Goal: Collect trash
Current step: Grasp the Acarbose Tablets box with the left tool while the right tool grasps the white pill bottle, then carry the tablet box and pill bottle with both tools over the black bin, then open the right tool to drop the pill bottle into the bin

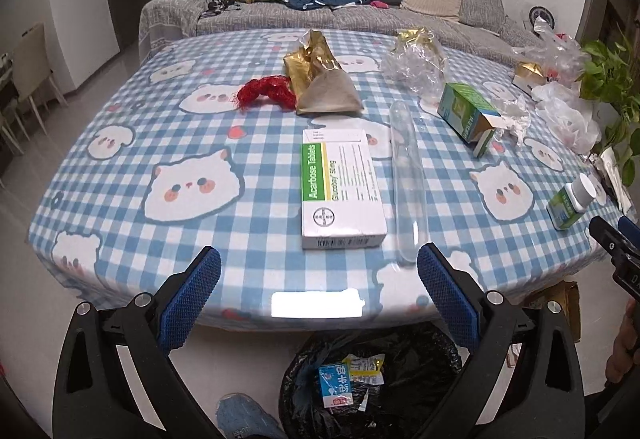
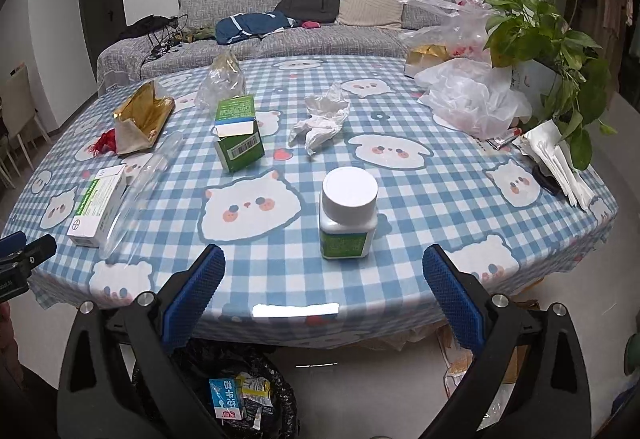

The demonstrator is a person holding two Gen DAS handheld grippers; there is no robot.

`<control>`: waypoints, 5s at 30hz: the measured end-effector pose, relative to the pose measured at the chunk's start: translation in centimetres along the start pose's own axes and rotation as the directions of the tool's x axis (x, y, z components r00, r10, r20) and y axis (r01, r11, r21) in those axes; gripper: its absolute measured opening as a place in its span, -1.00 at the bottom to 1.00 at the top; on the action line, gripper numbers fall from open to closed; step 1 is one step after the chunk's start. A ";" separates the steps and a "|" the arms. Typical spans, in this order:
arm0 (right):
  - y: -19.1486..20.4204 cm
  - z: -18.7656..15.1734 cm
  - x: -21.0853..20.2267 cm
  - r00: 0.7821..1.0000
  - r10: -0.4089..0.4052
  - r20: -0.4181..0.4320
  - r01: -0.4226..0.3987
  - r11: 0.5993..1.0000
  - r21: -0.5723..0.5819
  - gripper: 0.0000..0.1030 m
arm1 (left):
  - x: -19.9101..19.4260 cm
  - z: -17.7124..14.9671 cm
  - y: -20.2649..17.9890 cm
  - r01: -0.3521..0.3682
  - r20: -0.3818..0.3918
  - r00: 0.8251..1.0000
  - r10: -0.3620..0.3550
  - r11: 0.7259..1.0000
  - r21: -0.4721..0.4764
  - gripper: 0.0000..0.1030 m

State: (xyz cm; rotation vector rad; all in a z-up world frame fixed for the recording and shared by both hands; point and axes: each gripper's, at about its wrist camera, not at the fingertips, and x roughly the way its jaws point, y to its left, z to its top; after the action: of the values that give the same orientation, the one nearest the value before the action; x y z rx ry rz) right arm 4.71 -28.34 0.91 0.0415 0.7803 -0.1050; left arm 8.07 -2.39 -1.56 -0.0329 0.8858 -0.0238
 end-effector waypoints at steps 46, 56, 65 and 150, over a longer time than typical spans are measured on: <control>-0.5 1.8 7.0 0.993 0.011 -0.114 -0.009 1.000 0.016 -0.23 | 8.8 4.8 -0.4 0.027 -0.082 0.996 -0.026 1.000 0.008 0.15; 0.2 1.9 6.5 0.995 0.016 -0.099 -0.015 1.000 0.011 -0.23 | 7.9 4.6 -0.2 0.020 -0.079 0.997 -0.019 1.000 0.006 0.15; 1.5 1.5 4.3 0.996 0.039 -0.075 -0.039 0.999 0.000 -0.23 | 5.7 3.5 0.4 0.011 -0.071 0.997 -0.011 1.000 -0.002 0.15; 13.6 -18.8 0.7 0.963 0.143 -0.230 -0.181 0.972 -0.152 -0.23 | 3.1 -20.3 4.7 0.024 -0.160 0.986 -0.040 0.995 -0.095 0.15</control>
State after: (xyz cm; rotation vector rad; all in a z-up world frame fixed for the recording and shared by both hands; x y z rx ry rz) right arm -6.50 -13.47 -12.94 -0.0473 0.9999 0.1255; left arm -5.67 1.77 -16.92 -0.1337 1.0482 -0.0154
